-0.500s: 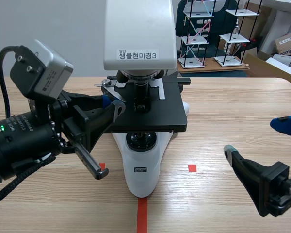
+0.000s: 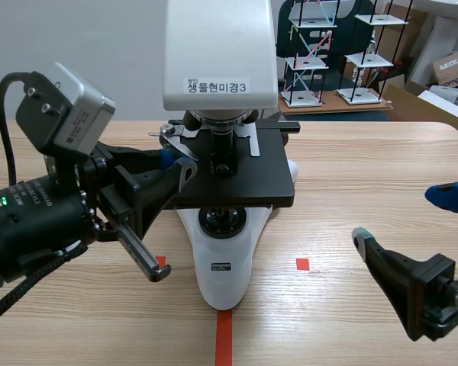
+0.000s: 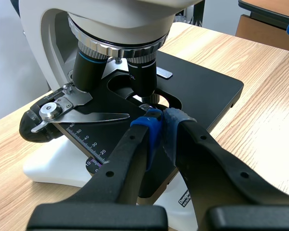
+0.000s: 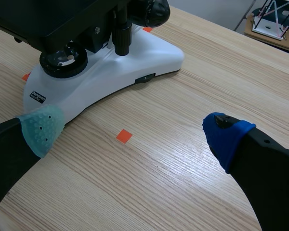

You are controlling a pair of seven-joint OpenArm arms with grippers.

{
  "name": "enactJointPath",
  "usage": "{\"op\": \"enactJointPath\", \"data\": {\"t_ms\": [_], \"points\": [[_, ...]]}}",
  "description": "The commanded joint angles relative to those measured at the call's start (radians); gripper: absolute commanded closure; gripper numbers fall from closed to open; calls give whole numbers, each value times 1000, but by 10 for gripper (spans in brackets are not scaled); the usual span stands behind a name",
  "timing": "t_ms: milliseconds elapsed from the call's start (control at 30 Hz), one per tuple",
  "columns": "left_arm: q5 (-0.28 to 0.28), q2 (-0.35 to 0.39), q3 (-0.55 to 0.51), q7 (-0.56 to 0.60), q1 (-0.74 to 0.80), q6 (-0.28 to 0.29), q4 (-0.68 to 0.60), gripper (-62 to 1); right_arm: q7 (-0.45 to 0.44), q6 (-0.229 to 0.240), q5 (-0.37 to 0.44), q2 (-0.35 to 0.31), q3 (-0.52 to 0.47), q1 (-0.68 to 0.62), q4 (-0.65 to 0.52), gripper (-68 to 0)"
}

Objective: Return to the home posture

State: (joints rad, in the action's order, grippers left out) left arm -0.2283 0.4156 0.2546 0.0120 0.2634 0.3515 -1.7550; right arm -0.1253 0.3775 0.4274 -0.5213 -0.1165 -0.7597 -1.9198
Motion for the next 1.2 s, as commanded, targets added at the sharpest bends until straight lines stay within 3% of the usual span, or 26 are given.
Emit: {"op": "enactJointPath", "data": {"t_ms": [0, 433, 667, 1000, 1167], "points": [[-13, -2, -8, 16, 0, -2, -10, -27, -15, -3, 4, 0, -6, 9, -9, -638], [-10, 7, -17, 17, 18, -2, -10, -41, -15, 8, 4, 0, -6, 9, -9, -638], [-14, 27, -85, 34, 82, 0, -17, -207, -14, 8, 4, 0, -6, 9, -9, -638], [-14, 84, -221, 126, 288, -1, -93, -513, -15, 8, 4, 1, -6, 9, -9, -638], [-14, 84, -310, 142, 415, -1, -155, -603, -15, 8, 4, 1, -6, 9, -9, -638]]}}
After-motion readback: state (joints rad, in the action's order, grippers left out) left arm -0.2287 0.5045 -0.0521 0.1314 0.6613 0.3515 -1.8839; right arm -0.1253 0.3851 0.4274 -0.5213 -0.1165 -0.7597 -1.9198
